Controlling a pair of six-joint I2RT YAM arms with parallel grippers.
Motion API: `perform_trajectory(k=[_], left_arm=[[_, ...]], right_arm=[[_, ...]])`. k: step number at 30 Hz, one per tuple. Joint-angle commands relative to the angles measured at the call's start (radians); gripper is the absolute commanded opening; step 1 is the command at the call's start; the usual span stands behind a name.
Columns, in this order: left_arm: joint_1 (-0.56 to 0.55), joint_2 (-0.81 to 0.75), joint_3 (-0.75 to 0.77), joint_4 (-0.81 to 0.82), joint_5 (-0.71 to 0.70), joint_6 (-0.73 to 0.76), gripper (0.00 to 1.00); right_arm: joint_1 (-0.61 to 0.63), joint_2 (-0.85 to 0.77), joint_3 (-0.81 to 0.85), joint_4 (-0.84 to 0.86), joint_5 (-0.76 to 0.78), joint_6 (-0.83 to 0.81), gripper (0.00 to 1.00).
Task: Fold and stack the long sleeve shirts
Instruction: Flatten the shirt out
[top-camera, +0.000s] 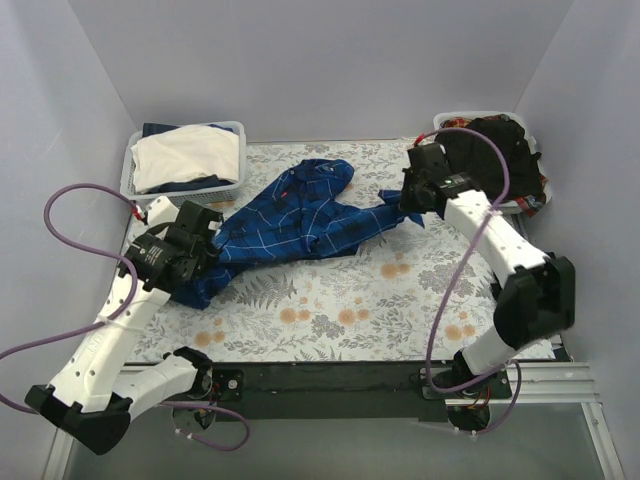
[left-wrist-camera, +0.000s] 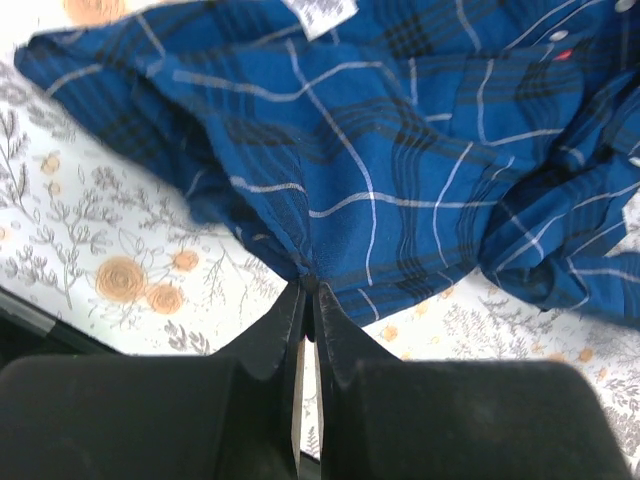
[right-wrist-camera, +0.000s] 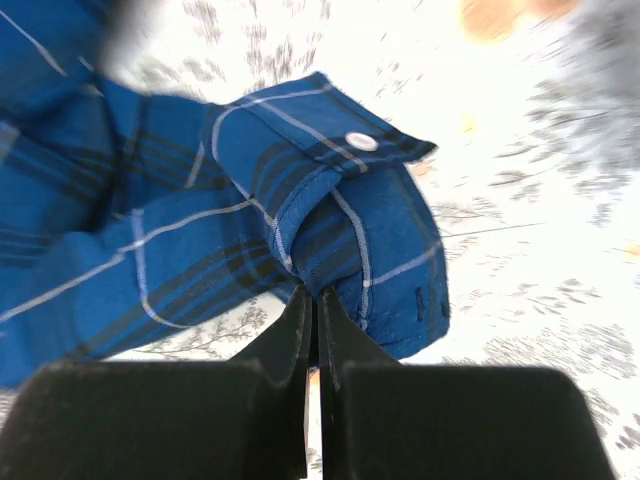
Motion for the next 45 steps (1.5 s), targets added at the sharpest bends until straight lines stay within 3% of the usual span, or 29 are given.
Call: perform_trajectory(k=[1,8,15,21,28,34,38,45], left_arm=[[0.004,0.022,0.097,0.063,-0.096,0.084,0.00],[0.004,0.068,0.172,0.268,-0.127,0.285,0.00],[0.004,0.154,0.276,0.515,-0.051,0.502,0.00],[0.004,0.255,0.390,0.622,0.033,0.607,0.00],[0.004,0.303,0.508,0.699,0.143,0.699,0.00],[0.004,0.208,0.467,0.776,0.203,0.758,0.00],[0.004,0.121,0.386,0.736,0.082,0.747,0.00],[0.006,-0.011,0.195,0.620,-0.106,0.710,0.00]], right_arm=[[-0.020,-0.184,-0.007,-0.006,0.117,0.022,0.01],[-0.018,-0.351,0.135,0.078,0.164,-0.027,0.01],[-0.018,-0.466,0.263,0.169,0.143,-0.139,0.01],[-0.018,-0.594,0.360,0.259,0.140,-0.284,0.01],[-0.018,-0.715,0.455,0.488,0.036,-0.403,0.01],[-0.018,-0.749,0.513,0.595,-0.080,-0.386,0.01],[-0.018,-0.682,0.519,0.600,-0.130,-0.342,0.01],[-0.018,-0.557,0.352,0.621,-0.201,-0.198,0.01]])
